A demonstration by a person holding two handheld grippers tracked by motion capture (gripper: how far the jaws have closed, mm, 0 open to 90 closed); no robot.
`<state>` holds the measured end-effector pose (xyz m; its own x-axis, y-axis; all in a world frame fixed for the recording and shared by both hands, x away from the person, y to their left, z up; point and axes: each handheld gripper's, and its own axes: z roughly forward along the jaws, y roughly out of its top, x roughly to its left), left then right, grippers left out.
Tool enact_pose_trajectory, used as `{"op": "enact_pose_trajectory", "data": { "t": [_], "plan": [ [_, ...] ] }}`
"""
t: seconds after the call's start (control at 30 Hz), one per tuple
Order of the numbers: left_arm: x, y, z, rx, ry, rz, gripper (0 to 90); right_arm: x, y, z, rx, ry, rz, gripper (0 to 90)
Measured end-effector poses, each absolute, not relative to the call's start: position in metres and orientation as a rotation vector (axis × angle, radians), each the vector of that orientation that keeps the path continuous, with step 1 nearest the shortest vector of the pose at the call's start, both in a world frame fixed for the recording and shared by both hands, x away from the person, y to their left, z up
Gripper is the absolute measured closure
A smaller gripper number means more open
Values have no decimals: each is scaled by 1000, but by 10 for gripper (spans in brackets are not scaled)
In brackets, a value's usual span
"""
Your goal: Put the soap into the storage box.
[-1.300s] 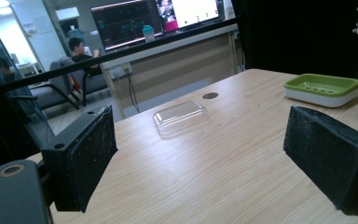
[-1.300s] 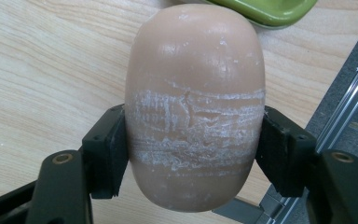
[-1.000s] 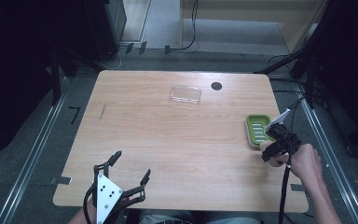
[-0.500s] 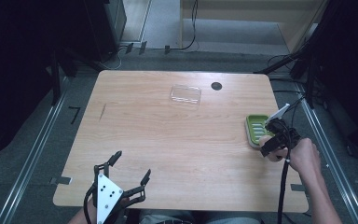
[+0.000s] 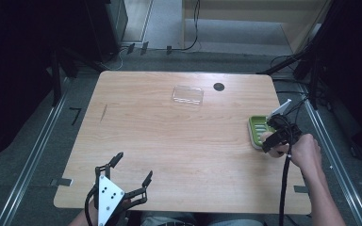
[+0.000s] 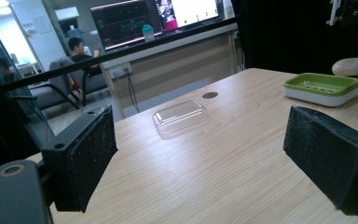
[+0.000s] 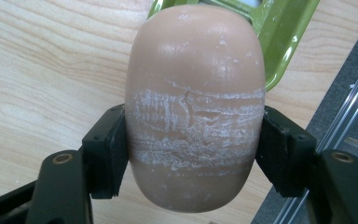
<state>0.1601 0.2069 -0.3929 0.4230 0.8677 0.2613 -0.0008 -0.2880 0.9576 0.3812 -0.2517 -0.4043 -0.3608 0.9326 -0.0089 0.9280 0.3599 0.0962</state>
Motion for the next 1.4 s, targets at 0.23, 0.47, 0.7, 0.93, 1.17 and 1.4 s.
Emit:
{"op": "enact_pose_trajectory", "data": {
  "t": [0.23,0.47,0.7,0.93,1.17,1.4],
  "plan": [
    [160,207,-393,1635,773,1041,99,388,-249,-402,1739,2538,120,336],
    [160,207,-393,1636,773,1041,99,395,-245,-400,1741,2532,130,336],
    [160,207,-393,1636,773,1041,99,404,-244,-401,1746,2532,139,336],
    [160,207,-393,1635,773,1041,99,412,-245,-402,1767,2521,157,336],
    [160,207,-393,1634,773,1040,99,419,-246,-402,1790,2512,165,336],
    [160,207,-393,1635,773,1041,99,425,-244,-401,1793,2500,169,336]
  ]
}}
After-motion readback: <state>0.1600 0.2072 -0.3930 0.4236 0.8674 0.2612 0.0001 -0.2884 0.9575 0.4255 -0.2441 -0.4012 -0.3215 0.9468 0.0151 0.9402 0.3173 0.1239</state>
